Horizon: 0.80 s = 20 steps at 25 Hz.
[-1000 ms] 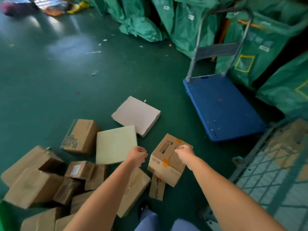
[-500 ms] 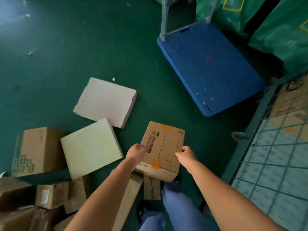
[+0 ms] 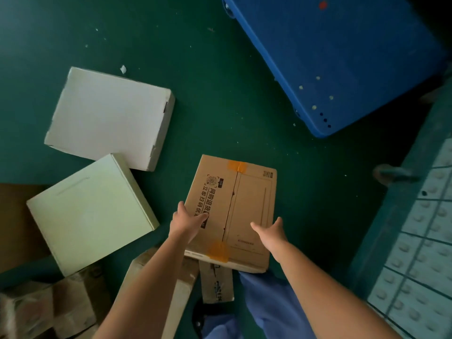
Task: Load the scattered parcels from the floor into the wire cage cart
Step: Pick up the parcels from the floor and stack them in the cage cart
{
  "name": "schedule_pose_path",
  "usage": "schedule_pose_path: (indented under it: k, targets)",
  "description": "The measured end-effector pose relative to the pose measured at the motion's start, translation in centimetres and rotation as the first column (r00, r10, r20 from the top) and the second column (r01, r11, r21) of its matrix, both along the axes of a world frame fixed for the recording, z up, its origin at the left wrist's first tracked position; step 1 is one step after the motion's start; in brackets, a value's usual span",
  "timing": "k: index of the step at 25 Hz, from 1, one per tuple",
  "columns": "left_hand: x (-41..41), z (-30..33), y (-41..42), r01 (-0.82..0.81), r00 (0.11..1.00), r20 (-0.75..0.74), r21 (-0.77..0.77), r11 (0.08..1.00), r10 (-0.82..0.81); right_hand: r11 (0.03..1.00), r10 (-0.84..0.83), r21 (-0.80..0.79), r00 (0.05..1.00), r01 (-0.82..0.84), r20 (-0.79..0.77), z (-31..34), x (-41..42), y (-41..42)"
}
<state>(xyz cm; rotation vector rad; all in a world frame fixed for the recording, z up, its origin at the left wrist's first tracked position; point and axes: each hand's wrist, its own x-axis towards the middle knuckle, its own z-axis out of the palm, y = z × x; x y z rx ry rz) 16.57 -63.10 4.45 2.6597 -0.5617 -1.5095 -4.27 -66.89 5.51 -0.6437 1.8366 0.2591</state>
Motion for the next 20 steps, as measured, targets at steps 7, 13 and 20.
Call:
schedule_pose_path:
  k: [7, 13, 20]
  targets:
    - [-0.4, -2.0, 0.6, 0.106, 0.982, 0.146, 0.103, 0.989, -0.121, 0.991, -0.133, -0.022, 0.99, 0.134, 0.042, -1.6, 0.1, 1.6]
    - [-0.6, 7.0, 2.1, -0.054, 0.992, 0.112, -0.038, 0.998, 0.058, 0.985, -0.09, -0.142, 0.995, 0.095, 0.04, 7.2, 0.0, 2.1]
    - [-1.0, 26.3, 6.1, -0.059, 0.996, 0.062, -0.18, 0.982, 0.071, 0.954, -0.012, -0.296, 0.996, 0.039, 0.093, 26.7, -1.5, 6.0]
